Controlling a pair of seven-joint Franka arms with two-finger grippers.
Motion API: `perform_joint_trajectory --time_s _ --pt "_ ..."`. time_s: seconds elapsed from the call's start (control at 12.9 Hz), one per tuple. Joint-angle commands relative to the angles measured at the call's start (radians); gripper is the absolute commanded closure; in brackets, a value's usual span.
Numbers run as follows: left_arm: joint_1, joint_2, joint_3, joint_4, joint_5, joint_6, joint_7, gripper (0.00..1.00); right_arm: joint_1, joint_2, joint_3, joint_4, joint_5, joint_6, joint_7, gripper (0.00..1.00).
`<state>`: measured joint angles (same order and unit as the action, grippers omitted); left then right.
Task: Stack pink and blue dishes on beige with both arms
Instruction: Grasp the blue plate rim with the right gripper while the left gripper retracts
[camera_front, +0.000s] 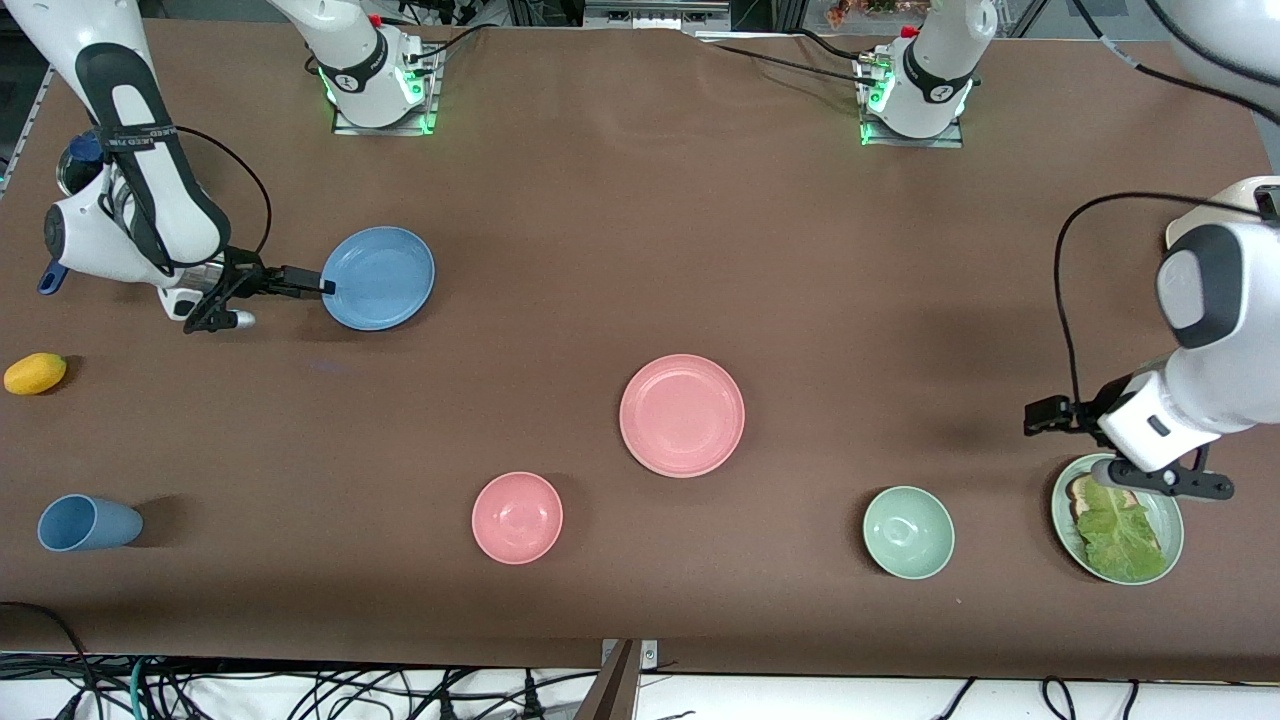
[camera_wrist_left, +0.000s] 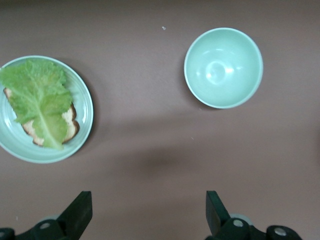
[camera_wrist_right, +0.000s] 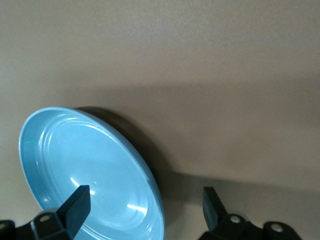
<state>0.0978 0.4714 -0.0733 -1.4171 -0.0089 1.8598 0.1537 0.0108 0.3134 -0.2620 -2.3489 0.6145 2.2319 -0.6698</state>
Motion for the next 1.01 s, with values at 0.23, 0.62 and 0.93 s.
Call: perform_joint_trajectory --time_s 0.23,0.62,0.93 --pt "-0.067 -0.169 0.029 0.003 -0.036 -0.188 -0.102 0.00 -0.003 0.030 0.004 -0.003 0.030 0.005 -0.050 0.40" --pt "-0.079 -0.263 0.032 -0.002 -0.029 -0.249 -0.187 0.00 -0.002 0.066 0.004 -0.001 0.030 0.005 -0.113 0.89" --pt "-0.079 -0.292 0.067 -0.006 -0.040 -0.405 -0.178 0.00 -0.002 0.052 0.004 0.006 0.028 -0.008 -0.146 1.00"
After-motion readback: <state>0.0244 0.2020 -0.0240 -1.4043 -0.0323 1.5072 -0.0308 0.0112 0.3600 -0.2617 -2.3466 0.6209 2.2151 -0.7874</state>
